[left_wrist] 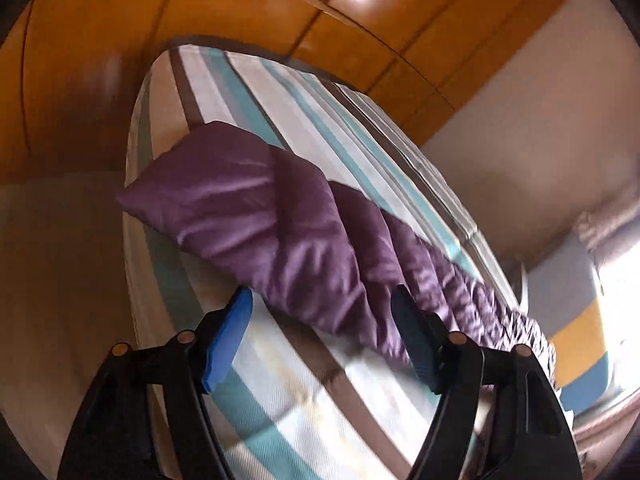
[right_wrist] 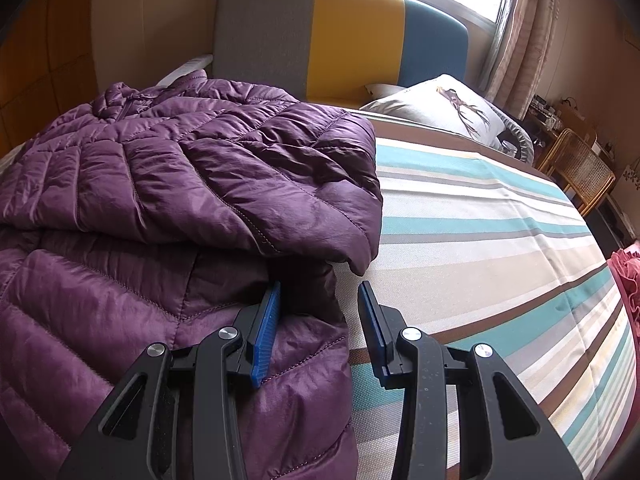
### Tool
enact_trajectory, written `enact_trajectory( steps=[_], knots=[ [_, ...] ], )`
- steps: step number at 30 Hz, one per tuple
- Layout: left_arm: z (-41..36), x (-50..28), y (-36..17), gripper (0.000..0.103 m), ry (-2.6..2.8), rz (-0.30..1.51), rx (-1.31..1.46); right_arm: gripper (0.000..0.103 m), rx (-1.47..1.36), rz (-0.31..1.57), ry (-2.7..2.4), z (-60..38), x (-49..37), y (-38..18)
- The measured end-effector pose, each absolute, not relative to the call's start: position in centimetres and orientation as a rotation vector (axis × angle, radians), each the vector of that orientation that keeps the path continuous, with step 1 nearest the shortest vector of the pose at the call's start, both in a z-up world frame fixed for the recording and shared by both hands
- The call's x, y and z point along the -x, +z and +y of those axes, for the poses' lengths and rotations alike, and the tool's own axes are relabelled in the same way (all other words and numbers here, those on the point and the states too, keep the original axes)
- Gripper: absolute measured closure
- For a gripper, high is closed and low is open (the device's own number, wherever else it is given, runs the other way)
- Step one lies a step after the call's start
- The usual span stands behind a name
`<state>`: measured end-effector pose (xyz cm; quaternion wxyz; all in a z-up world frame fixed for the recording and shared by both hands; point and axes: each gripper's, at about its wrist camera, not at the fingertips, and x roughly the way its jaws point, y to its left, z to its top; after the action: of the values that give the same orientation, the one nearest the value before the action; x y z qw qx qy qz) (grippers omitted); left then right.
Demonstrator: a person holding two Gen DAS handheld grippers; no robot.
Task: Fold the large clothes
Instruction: 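Grasp the other sleeve with the left tool and lift it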
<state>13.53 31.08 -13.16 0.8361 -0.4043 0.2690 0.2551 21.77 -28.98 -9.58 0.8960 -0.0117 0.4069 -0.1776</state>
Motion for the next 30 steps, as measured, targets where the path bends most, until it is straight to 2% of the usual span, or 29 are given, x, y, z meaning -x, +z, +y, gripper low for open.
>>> enact_trajectory(
  steps=[3,4,5,7,10,15,21,30],
  knots=[
    [32.6,-14.2,-13.1,0.037,0.571,0.563,0.888,0.064,0.023,0.843,-0.367,-29.0,-21.7,-9.6],
    [33.4,-14.5,-13.3,0.047,0.591,0.563,0.916,0.064,0.023,0.843,-0.368,-29.0,-21.8,-9.6],
    [33.8,-14.7,-13.3,0.063,0.607,0.568,0.932,0.064,0.024,0.843,-0.368,-29.0,-21.8,-9.6],
    [34.1,-15.2,-13.4,0.078,0.622,0.584,0.942,0.064,0.027,0.843,-0.369,-28.9,-21.7,-9.6],
    [32.8,-15.8,-11.9,0.088,0.615,0.554,0.849,0.064,0.030,0.842,-0.371,-28.9,-21.8,-9.7],
    [29.0,-16.8,-8.0,0.091,0.541,0.454,0.677,0.064,0.023,0.835,-0.371,-28.9,-21.6,-9.5],
    [24.1,-18.7,-4.5,0.091,0.392,0.406,0.562,0.064,0.092,0.713,-0.270,-26.9,-20.8,-7.2],
    [16.6,-21.3,-2.6,0.091,0.195,0.444,0.395,0.064,-0.008,0.814,-0.247,-29.1,-24.6,-8.3]
  ],
)
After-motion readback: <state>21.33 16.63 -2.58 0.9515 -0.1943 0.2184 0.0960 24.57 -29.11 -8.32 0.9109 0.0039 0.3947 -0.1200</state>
